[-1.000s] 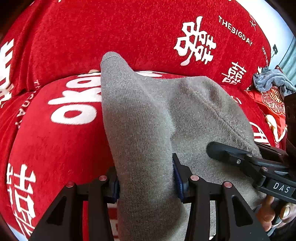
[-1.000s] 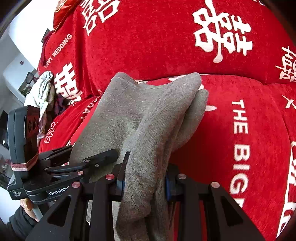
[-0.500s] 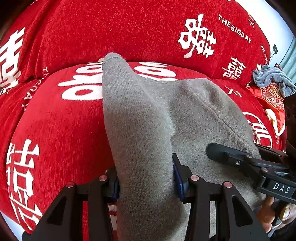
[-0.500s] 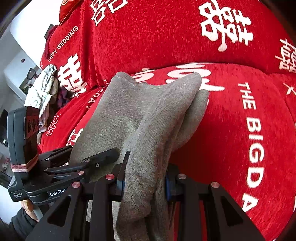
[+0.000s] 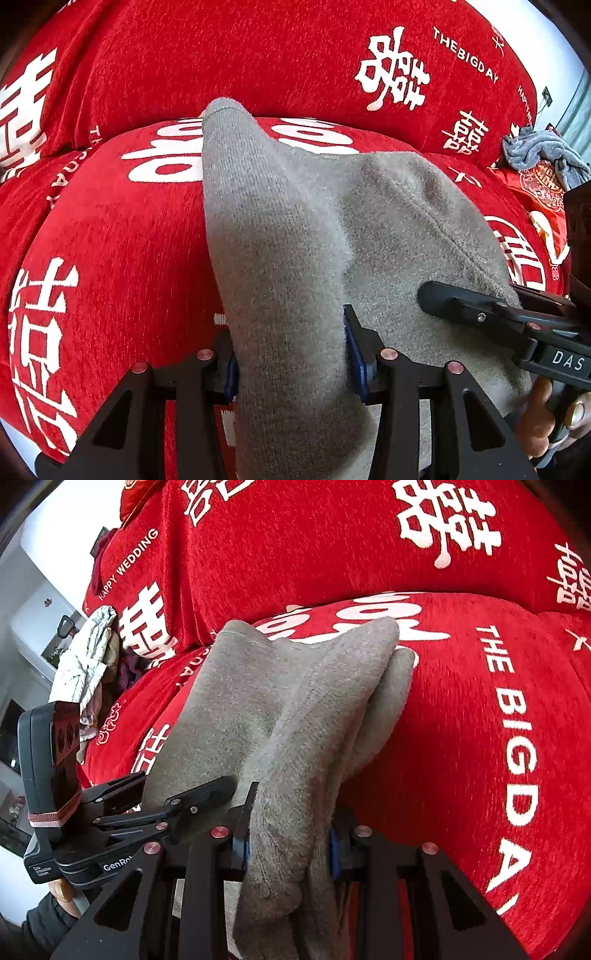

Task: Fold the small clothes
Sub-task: 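Close the right tool on the sweater edge while the left tool presses beside it, then open the right tool to lay the sweater edge flat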

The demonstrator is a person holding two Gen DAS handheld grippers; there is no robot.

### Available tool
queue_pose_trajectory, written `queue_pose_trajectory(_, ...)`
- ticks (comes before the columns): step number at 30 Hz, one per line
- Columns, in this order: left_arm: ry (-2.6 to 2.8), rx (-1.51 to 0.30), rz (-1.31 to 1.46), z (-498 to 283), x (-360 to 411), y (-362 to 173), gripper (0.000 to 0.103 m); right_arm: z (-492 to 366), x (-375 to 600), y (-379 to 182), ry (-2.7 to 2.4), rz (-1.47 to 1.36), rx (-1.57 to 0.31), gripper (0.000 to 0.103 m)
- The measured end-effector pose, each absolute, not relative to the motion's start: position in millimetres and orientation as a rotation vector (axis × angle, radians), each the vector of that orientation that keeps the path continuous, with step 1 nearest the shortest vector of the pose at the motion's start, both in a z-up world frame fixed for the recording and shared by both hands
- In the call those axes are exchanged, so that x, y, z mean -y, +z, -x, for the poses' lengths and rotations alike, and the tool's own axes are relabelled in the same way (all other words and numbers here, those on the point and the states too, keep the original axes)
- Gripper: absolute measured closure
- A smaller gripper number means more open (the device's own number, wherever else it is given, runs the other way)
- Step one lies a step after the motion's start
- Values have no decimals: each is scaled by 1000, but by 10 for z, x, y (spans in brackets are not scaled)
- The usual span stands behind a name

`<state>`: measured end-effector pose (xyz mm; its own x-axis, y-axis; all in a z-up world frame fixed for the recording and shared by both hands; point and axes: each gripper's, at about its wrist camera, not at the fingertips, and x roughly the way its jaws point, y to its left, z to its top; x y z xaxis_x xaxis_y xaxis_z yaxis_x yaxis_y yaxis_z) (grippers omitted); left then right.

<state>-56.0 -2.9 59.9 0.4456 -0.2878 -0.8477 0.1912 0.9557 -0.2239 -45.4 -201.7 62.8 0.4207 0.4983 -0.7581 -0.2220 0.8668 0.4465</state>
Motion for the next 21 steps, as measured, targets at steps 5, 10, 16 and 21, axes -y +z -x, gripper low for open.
queue_pose_trajectory(5, -304, -1065, 105, 571, 7, 575, 54, 464, 2042, 602, 458, -301, -1049, 71)
queue_pose_trajectory(10, -245, -1057, 85, 589, -63, 518, 19, 441, 2136, 469, 431, -309, -1071, 66)
queue_pose_trajectory(16, -215, -1030, 47, 668, -180, 641, 17, 552, 2265, 638, 332, -242, -1005, 52)
queue_pose_trajectory(21, -185, -960, 23, 856, -251, 817, 17, 848, 2110, 979, 404, -76, -874, 52)
